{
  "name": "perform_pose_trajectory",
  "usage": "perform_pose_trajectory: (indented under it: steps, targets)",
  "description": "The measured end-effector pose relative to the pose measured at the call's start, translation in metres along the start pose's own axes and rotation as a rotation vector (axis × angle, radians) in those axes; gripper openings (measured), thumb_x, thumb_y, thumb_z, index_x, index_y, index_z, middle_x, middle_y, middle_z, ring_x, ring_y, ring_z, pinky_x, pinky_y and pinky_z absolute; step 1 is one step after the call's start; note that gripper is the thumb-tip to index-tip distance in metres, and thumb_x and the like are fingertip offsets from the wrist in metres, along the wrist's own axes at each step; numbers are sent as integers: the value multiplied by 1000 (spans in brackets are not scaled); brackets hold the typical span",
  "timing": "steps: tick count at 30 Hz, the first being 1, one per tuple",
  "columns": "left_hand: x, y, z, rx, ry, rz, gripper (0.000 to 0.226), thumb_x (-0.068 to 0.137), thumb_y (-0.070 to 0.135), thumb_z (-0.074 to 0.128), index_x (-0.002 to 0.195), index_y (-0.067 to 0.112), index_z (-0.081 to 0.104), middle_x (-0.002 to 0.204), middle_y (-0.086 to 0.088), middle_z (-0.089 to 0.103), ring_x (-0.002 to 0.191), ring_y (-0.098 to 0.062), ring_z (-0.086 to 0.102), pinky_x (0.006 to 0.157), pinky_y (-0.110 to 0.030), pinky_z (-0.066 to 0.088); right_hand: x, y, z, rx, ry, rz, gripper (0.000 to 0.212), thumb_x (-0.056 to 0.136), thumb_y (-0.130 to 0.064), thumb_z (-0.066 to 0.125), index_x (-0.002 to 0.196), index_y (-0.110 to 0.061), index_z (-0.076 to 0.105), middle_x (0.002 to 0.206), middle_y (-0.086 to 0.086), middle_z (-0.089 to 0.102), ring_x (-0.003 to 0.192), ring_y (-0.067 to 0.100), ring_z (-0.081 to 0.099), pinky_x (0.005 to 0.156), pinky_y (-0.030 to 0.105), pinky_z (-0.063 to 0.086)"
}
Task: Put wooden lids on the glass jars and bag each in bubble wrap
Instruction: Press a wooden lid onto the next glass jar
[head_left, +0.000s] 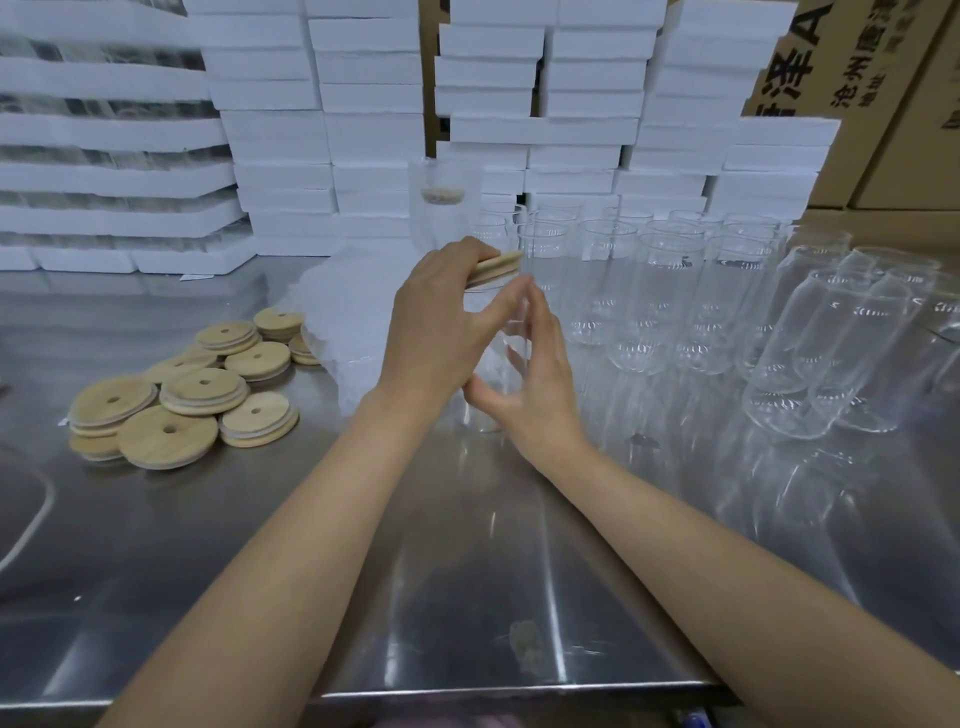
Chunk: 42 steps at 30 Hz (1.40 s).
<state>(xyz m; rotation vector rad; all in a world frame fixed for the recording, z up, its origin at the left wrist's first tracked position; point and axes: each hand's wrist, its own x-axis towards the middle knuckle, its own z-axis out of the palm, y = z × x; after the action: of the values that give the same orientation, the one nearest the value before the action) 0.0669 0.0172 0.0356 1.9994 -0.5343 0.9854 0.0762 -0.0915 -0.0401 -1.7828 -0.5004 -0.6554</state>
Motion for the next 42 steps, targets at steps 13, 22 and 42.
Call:
perform_pose_trajectory:
  steps: [13, 22, 42]
  targets:
    - [-1, 0, 2, 248, 7, 224, 29, 90, 21, 49, 112, 14, 67, 109, 4, 65, 101, -17, 58, 90, -27, 38, 3, -3, 1, 102, 25, 64, 97, 69, -13, 87, 143, -34, 28, 134, -3, 46, 120, 6, 50, 102, 23, 46]
    - [1, 5, 10, 314, 59, 204, 18, 78, 24, 64, 91, 12, 72, 85, 4, 67, 83, -17, 61, 80, -23, 34, 3, -10, -1, 177, 25, 110, 93, 70, -6, 86, 138, -35, 29, 141, -10, 40, 123, -3, 45, 101, 20, 45]
    - [-15, -74, -26, 336, 75, -202, 16, 92, 31, 58, 88, 21, 71, 96, 5, 68, 94, -20, 60, 82, -37, 45, 12, 0, -13, 58, 13, 61, 92, 74, -19, 84, 141, -37, 24, 130, 0, 48, 112, 0, 53, 92, 10, 44]
